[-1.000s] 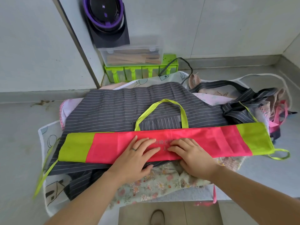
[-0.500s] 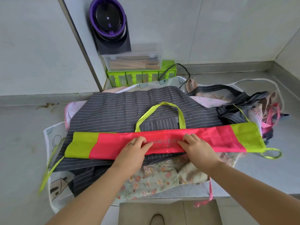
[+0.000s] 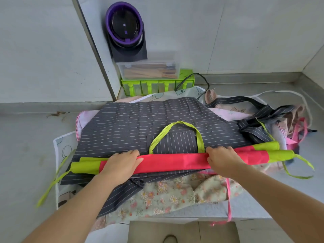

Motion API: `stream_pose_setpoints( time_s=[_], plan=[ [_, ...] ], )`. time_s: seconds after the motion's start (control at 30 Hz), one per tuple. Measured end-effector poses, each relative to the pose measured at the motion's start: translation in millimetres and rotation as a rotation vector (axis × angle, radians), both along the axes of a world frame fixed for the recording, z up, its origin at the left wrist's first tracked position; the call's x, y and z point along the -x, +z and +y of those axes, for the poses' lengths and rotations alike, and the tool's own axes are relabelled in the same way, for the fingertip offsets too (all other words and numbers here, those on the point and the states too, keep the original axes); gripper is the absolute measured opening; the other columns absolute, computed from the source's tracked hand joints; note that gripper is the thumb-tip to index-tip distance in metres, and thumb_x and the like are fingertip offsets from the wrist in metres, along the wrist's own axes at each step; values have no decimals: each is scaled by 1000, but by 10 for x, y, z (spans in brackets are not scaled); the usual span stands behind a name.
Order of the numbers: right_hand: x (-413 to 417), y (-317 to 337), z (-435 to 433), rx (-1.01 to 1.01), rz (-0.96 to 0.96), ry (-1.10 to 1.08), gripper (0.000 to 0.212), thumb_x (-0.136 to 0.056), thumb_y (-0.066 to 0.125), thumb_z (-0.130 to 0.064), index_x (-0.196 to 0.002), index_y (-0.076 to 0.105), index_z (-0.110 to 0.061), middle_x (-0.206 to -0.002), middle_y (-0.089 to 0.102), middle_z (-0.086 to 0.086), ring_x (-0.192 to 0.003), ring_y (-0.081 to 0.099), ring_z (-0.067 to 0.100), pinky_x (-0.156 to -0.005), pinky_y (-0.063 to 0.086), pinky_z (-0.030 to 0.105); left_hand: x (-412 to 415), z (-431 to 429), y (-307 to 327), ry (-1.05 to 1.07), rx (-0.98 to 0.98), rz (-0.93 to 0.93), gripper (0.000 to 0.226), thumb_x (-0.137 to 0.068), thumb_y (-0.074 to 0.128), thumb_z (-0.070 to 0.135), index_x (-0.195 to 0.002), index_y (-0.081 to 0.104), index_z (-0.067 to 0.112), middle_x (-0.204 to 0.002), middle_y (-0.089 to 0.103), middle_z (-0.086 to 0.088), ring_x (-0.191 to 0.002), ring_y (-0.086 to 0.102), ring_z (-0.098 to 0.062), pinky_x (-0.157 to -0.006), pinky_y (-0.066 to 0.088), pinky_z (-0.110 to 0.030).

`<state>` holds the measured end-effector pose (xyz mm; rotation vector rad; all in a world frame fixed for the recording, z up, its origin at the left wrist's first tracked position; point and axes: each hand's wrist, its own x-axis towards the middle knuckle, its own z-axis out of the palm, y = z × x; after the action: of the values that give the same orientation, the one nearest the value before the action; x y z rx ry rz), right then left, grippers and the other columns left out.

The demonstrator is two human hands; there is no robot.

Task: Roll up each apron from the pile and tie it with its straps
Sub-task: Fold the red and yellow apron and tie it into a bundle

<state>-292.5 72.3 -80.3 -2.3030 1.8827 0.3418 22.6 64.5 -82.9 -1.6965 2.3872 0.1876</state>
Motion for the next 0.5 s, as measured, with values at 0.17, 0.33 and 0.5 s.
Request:
stream_pose_setpoints(
  time_s=[0.17, 0.33, 0.5],
  plan=[
    [228, -250, 27, 113, -250, 25, 14, -95, 27, -31, -91, 39, -24, -90, 53, -7, -86, 49, 17, -76, 31, 34, -225, 71, -292, -69, 419, 76, 52, -102, 14, 42, -78, 55, 20, -63, 62, 7, -52, 58, -15, -59, 43, -30],
    [329, -396, -5, 151, -337, 48, 37, -83, 13, -50, -90, 41, -26, -87, 48, -11, -76, 44, 11, -74, 28, 29, -365, -20, -331, -55, 477, 48, 49, -100, 17, 42, -71, 50, 20, -49, 55, 7, -44, 54, -17, -60, 46, -33],
    [347, -488, 36, 242, -329, 14, 48, -87, 18, -52, -98, 50, -19, -90, 41, -9, -75, 40, 11, -77, 27, 28, -590, -65, -324, 54, 447, -21, 39, -98, 43, 37, -68, 55, 15, -40, 50, 5, -36, 50, -17, -58, 44, -33]
  ],
)
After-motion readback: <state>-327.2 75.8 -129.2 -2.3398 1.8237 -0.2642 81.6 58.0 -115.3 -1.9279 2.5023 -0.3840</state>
